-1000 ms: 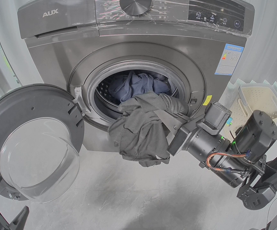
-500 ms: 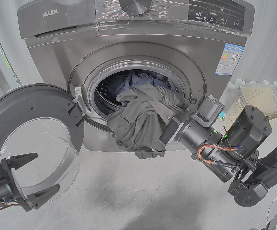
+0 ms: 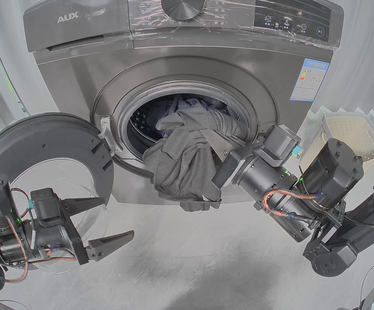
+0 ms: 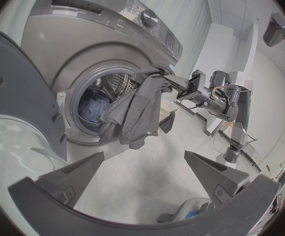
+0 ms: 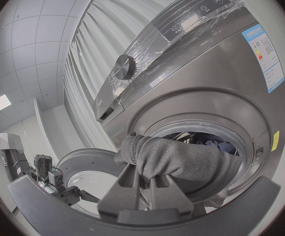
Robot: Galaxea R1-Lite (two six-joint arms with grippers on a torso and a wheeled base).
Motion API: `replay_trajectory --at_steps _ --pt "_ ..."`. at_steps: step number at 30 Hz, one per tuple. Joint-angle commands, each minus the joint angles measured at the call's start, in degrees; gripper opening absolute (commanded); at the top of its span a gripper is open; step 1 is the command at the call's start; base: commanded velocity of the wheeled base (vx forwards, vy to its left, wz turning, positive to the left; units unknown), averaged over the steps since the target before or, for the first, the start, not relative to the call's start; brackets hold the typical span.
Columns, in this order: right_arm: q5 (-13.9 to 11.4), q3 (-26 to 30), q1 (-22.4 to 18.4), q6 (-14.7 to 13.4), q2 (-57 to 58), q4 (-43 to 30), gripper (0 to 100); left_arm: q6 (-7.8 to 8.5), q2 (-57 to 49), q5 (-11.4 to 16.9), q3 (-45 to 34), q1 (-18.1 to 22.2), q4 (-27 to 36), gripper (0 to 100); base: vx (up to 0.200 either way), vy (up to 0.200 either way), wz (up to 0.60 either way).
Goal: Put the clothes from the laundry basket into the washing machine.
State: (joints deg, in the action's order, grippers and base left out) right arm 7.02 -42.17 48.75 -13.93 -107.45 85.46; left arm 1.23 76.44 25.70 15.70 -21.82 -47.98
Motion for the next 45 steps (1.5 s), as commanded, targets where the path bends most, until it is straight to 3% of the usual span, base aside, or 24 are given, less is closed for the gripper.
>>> replay_trajectory --at_steps 1,3,6,7,9,13,18,20,33,45 --pt "0.0 -0.1 0.0 0.1 -0.5 0.1 0 -2.20 8.6 -0.3 2.1 -1.6 -4.3 100 0.000 0.000 0.00" --pt "0.0 -0.2 0.0 0.1 -0.4 0.1 0 -2.64 10.9 -1.4 2.1 -2.3 -7.4 100 0.000 0.000 0.00" --pt "0.0 -0.3 0.0 0.1 -0.4 0.1 0 -2.81 13.7 -5.6 2.2 -3.9 -10.9 100 0.000 0.000 0.00" --pt "0.0 -0.3 0.0 0.1 -0.4 0.1 0 -3.08 15.9 -9.1 2.2 -5.6 -13.2 100 0.000 0.000 0.00" --pt "0.0 -0.4 0.0 0.2 -0.5 0.1 0 -3.16 18.0 -10.3 2.1 -6.6 -15.3 100 0.000 0.000 0.00" --pt "0.0 -0.5 0.0 0.2 -0.5 0.1 0 -4.31 21.5 -10.7 2.6 -7.3 -18.3 100 0.000 0.000 0.00" --pt "0.0 -0.5 0.0 0.2 -0.5 0.1 0 -8.44 25.1 -10.9 4.2 -7.5 -21.8 100 0.000 0.000 0.00" --pt "0.0 -0.5 0.2 0.2 -0.6 0.1 0 -9.32 25.8 -10.8 4.6 -7.5 -21.9 100 0.000 0.000 0.00" --pt "0.0 -0.8 0.9 0.2 -0.9 0.1 0 -9.67 33.4 -10.9 8.1 -7.0 -25.3 100 0.000 0.000 0.00" --pt "0.0 -0.6 1.1 0.3 -1.0 0.1 0 -11.43 36.9 -10.8 13.2 -7.4 -25.4 100 0.000 0.000 0.00"
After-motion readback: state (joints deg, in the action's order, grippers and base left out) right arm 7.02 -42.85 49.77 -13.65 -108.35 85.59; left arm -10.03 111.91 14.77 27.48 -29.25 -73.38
